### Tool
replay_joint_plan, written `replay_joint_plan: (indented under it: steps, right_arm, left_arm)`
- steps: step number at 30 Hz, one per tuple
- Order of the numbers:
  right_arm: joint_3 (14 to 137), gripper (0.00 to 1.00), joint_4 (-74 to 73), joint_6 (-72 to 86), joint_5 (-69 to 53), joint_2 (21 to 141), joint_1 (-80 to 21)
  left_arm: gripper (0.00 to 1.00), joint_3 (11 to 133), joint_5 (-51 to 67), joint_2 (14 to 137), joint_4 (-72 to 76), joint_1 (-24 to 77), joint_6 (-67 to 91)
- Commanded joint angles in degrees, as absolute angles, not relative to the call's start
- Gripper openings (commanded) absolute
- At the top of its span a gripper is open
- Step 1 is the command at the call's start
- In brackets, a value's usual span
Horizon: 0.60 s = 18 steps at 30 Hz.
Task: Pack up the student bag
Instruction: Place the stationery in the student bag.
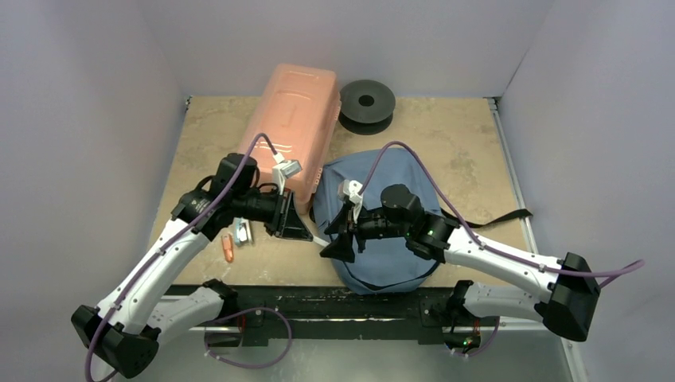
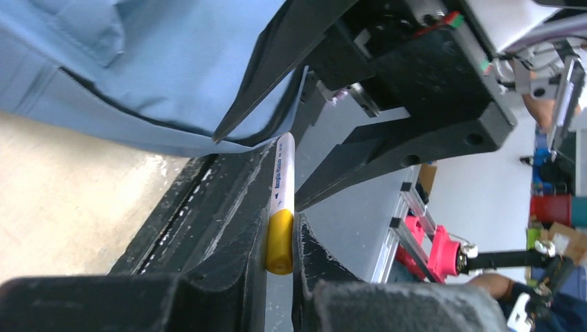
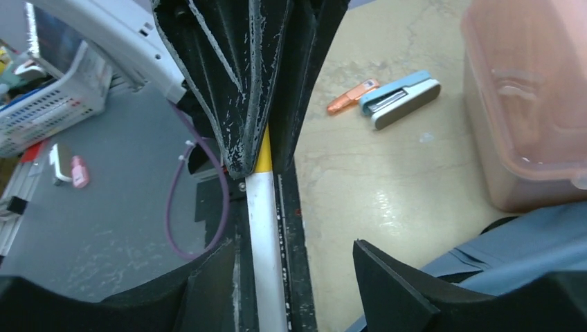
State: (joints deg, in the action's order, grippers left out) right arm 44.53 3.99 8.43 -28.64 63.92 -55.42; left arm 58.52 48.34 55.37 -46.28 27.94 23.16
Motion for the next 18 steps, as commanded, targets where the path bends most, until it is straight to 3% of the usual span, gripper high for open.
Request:
replay_joint_plan:
  steps: [1,2,3,4,6,8,10,13,18]
  right_arm:
    - [42.7,0.57,7.0,11.9,-34.7,61.5,-55.3]
    - [42.4,0.40,6.7,12.6,-34.6,60.9,-55.3]
    - [41.9,0.15,6.2,13.6,-33.0,59.9,-55.3]
    - [41.6,0.00,4.5,15.0,-30.0,58.9,-55.3]
    - [43.1,0.00,-3.7,19.9,-16.6,56.8,-55.3]
    - [46.4,0.00,-16.3,27.6,-4.2,55.9,-55.1]
    - [49.9,0.00,-31.6,35.3,6.6,56.0,-54.6]
    - [51.5,0.00,-45.9,42.5,9.8,56.8,-51.1]
    - [49.2,0.00,-48.5,39.4,5.2,55.5,-38.3]
  left_arm:
    - [0.00,62.5,53.0,57.5,-42.1,31.3,21.6]
    - [0.00,63.0,52.7,58.4,-41.9,32.1,21.5]
    - [0.00,63.7,51.7,59.2,-41.8,32.7,21.7]
    - [0.04,64.4,50.4,59.9,-41.7,33.0,22.0]
    - [0.35,65.8,42.3,60.1,-41.6,33.0,23.0]
    - [0.52,67.1,31.4,59.6,-41.9,33.0,24.2]
    - [0.55,68.6,21.9,60.1,-42.1,33.0,26.2]
    - [0.62,67.2,19.2,62.3,-34.6,33.7,30.6]
    - [0.64,68.1,9.2,69.8,-25.5,42.8,32.5]
